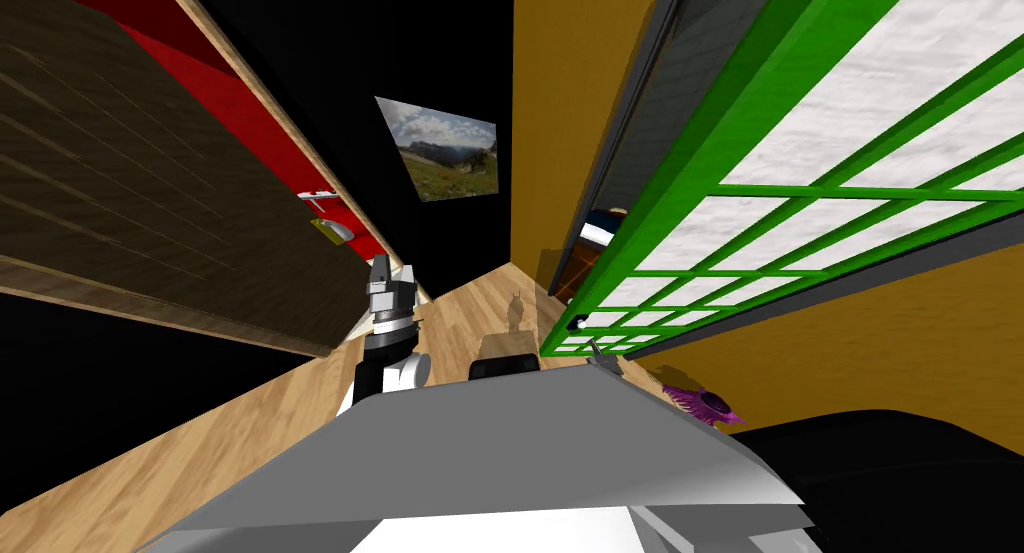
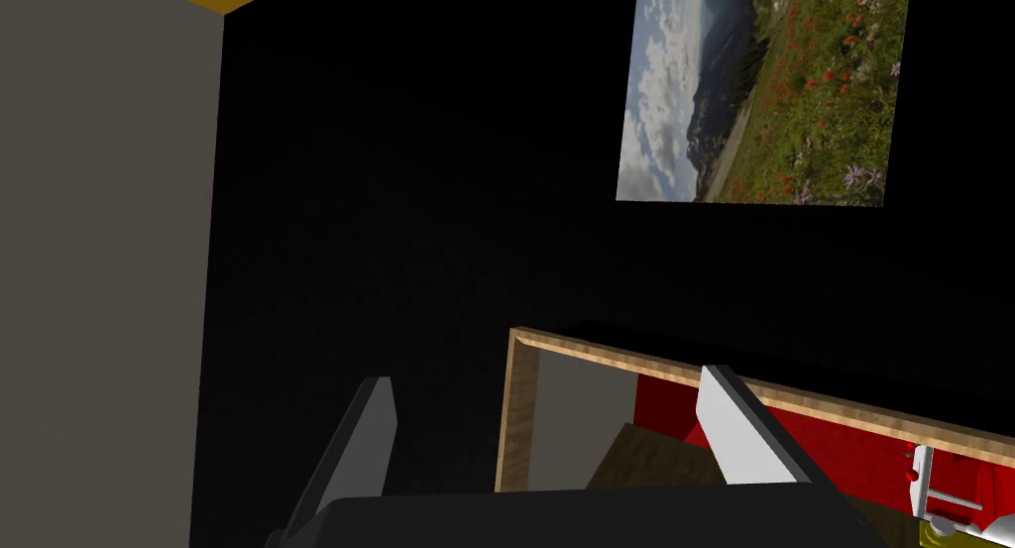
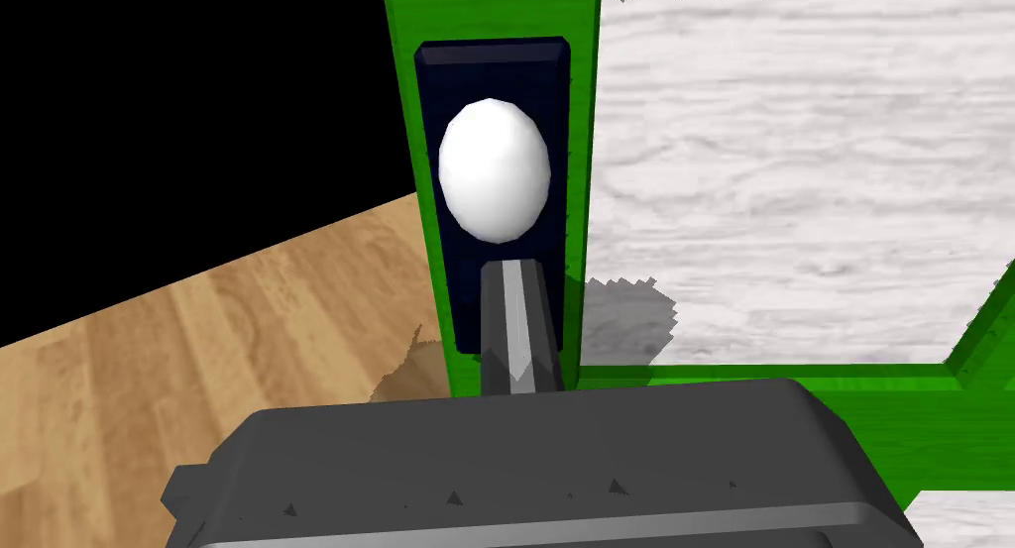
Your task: Pull the door open
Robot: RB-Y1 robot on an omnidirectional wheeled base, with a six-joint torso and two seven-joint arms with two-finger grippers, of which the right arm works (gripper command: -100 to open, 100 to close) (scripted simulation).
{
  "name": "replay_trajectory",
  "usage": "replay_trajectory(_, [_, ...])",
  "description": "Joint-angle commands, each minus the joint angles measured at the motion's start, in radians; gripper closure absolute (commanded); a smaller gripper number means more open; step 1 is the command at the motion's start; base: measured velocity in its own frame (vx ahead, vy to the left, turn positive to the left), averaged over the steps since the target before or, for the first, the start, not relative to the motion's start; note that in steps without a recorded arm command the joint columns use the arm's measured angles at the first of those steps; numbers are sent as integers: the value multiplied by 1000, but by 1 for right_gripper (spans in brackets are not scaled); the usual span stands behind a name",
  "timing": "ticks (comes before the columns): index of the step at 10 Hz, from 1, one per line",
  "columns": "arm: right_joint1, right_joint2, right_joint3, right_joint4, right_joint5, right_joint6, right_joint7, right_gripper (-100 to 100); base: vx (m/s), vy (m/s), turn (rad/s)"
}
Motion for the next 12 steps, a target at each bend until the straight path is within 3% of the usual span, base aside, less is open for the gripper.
replay_trajectory(1, [14, 3, -8, 2, -10, -10, 3, -100, -192, 104, -197])
replay_trajectory(2, [22, 5, -12, 3, -16, -16, 4, -100, -169, 97, -144])
replay_trajectory(4, [4, 8, -18, 4, -17, 2, 5, -100, 23, 20, 13])
replay_trajectory(8, [-27, 19, -37, 4, -26, 35, 13, -100, 242, -19, 59])
replay_trajectory(9, [-25, 18, -34, 8, -24, 29, 12, -100, 115, -7, 4])
replay_trajectory(10, [-25, 18, -34, 8, -24, 29, 12, 100, -15, 2, -9])
replay_trajectory(12, [-25, 18, -34, 8, -24, 29, 12, 100, -37, 3, 15])
